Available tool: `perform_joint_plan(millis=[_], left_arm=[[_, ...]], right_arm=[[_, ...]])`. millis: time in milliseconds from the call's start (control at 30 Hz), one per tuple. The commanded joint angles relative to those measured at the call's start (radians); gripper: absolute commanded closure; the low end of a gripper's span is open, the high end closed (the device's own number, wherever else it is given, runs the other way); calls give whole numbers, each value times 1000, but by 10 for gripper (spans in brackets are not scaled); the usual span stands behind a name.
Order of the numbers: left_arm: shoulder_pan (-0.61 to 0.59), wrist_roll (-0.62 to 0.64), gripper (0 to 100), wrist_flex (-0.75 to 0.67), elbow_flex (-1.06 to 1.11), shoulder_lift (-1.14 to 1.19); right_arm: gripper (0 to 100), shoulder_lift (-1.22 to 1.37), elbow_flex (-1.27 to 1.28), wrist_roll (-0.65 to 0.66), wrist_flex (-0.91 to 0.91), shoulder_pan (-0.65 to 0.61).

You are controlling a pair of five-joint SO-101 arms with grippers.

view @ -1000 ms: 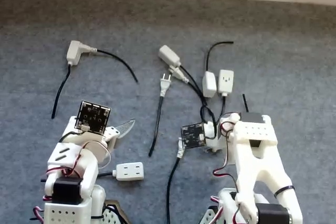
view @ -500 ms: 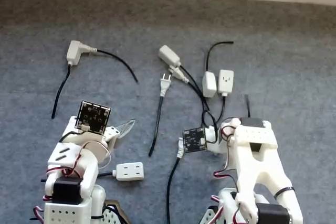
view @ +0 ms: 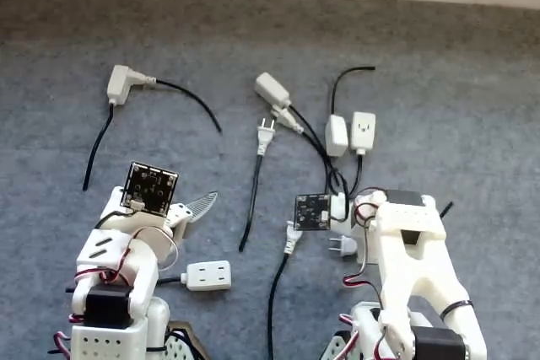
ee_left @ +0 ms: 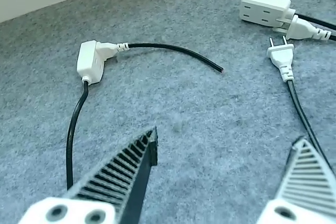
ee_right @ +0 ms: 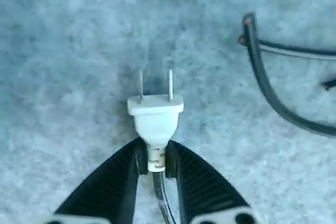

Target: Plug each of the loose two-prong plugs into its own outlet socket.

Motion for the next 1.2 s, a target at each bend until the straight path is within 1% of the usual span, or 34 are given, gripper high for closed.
perform_joint_plan(millis=[0, 233, 300, 367, 467, 533, 600, 700, 800, 967, 1067, 1167], left_arm=[[12, 3, 631, -15, -5, -2], [12, 3, 631, -15, -5, -2], [12, 3, 631, -15, -7, -2], [10, 3, 631, -15, -13, -2], [7, 3, 631, -15, -39, -1], [2, 6, 631, 3, -64, 1], [-15, 9, 631, 54, -94, 7], [-39, 12, 628, 100, -182, 73], [-41, 44, 627, 132, -289, 203], [-36, 61, 627, 135, -444, 426], [-36, 84, 627, 123, -472, 496], [-36, 86, 627, 68, -450, 521]], right_arm=[[993, -5, -2, -17, -22, -5], [990, -13, 65, -17, -28, -19], [992, -15, 84, -40, -28, -25], [992, -15, 81, -167, -28, -45], [992, -15, 19, -439, -22, -133], [992, -5, -58, -643, -12, -217], [992, -5, -128, -827, 47, -326], [992, -4, -239, -1023, 114, -490], [992, -4, -335, -1142, 145, -601], [992, -13, -426, -1289, 145, -682], [992, -13, -444, -1376, 140, -736], [992, -13, -489, -1432, 139, -792]])
